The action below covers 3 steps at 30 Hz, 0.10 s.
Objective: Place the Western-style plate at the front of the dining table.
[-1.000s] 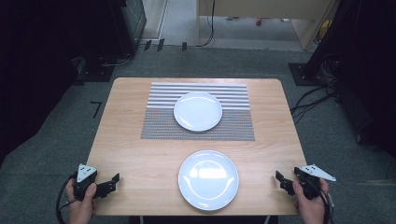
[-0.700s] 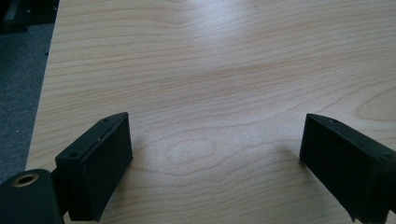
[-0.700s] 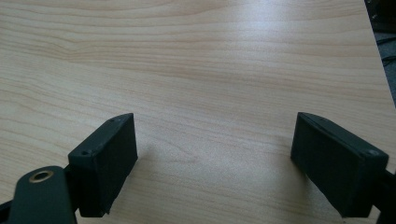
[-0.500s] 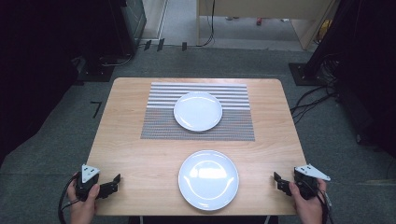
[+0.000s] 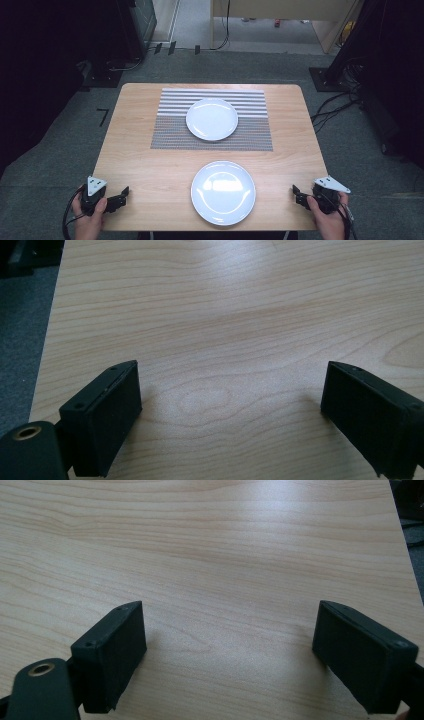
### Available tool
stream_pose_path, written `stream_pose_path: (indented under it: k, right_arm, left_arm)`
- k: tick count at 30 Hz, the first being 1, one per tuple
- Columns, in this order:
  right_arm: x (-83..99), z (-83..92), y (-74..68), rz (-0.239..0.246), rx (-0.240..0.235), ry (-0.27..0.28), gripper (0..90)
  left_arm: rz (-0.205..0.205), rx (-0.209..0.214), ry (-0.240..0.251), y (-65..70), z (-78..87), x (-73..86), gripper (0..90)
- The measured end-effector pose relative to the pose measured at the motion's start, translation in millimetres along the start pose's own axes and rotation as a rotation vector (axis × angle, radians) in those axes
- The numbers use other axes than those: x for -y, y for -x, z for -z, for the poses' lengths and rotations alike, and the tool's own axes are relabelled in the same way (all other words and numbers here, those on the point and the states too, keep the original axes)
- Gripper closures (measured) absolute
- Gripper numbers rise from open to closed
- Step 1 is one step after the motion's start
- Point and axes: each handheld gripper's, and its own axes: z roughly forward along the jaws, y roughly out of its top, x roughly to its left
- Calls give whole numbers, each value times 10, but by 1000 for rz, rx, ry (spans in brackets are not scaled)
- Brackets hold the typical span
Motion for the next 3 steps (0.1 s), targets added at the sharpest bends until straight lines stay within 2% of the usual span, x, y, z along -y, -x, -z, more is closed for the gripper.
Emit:
stream_pose_path:
  k: [3]
  right_arm:
    - [0, 0, -1, 1, 1, 0, 132]
  left_arm:
    - [0, 0, 0, 0, 0, 0, 89]
